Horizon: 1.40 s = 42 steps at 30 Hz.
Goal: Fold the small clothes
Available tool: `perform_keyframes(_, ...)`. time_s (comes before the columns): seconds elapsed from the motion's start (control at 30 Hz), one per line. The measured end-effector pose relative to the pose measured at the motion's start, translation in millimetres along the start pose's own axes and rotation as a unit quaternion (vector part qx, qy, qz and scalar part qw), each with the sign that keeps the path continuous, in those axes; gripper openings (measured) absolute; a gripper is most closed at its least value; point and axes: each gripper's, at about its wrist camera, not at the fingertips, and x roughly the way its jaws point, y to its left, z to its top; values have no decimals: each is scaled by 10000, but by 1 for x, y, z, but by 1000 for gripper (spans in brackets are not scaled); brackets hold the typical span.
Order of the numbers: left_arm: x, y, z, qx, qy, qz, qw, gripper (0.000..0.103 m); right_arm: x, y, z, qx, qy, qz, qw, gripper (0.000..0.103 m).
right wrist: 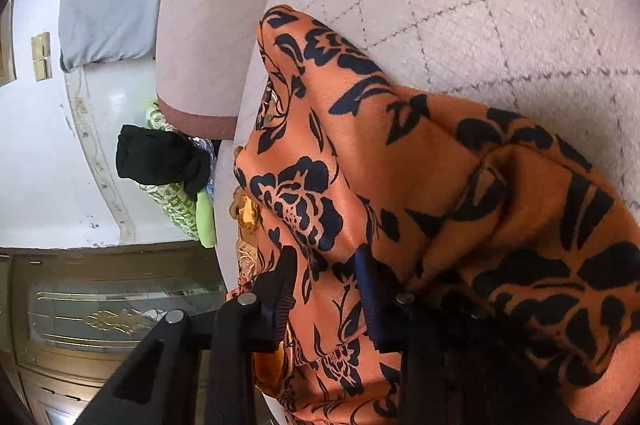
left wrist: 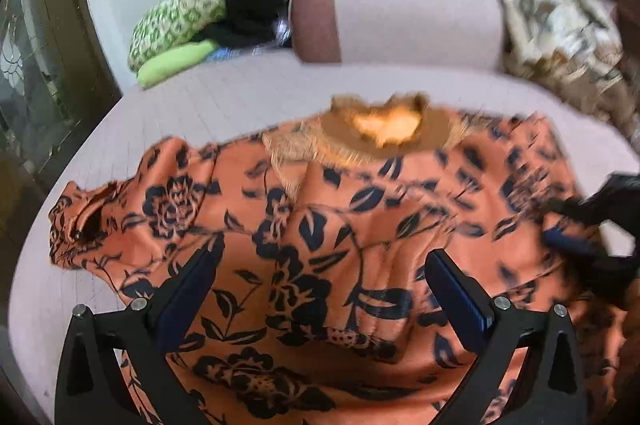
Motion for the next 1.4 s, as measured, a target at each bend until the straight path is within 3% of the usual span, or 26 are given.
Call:
perform_keyframes(0.03,5,4,0,-66,88,53,9999,101,-5,2,-2,-14,13,3,10000,34)
perform_keyframes(0.1,15,13,1,-316,251,-15,9992,80,-7,7,-5,-29,47,-2,10000,34)
perform_keyframes(0.17,26,22,1,-470,484,-169,9976,38,-4,12,-6,-99,60,-56,9999,34)
perform_keyframes(0.2,28,26,1,-526,553,-206,9969,34,-4,13,-7,-172,55,-96,9998,34)
perform_keyframes(0.27,29,37,3,-699,545,-303,9956,17,5,25,-9,-301,58,-175,9994,34)
perform_keyframes(0.33,24,50,10,-824,453,-357,9949,13,6,28,-11,-344,28,-199,9992,34)
perform_keyframes(0.47,14,105,20,-1438,190,-93,9894,14,5,28,-13,-321,-23,-170,9993,34)
perform_keyframes(0.53,17,138,18,-1878,270,-71,9818,16,5,30,-15,-378,-70,-213,9990,34)
perform_keyframes(0.6,18,173,13,-2334,298,204,9717,22,4,31,-17,-428,-125,-274,9986,34)
perform_keyframes(0.67,14,203,7,-2634,221,459,9633,41,3,36,-20,-538,-162,-399,9976,35)
perform_keyframes(0.77,3,245,-4,-3068,62,862,9478,60,4,42,-24,-738,-137,-560,9956,35)
perform_keyframes(0.87,0,288,-23,-3659,147,1071,9244,66,0,48,-27,-858,-72,-717,9937,35)
perform_keyframes(1.0,8,328,-52,-4348,456,857,8953,66,-8,70,-45,-1384,-361,-1106,9835,40)
perform_keyframes(1.1,13,345,-66,-4657,562,407,8822,64,-6,101,-69,-2133,-562,-1195,9680,41)
perform_keyframes(1.13,15,347,-70,-4720,561,243,8794,63,-5,108,-76,-2303,-613,-1210,9636,54)
perform_keyframes(1.23,19,355,-78,-4968,525,-310,8657,29,0,123,-95,-2638,-795,-1232,9534,60)
perform_keyframes(1.3,20,359,-77,-5002,425,-307,8643,27,8,128,-103,-2726,-676,-1084,9536,60)
perform_keyframes(1.4,11,358,-59,-4681,80,-48,8836,37,24,133,-114,-2809,-482,-980,9535,60)
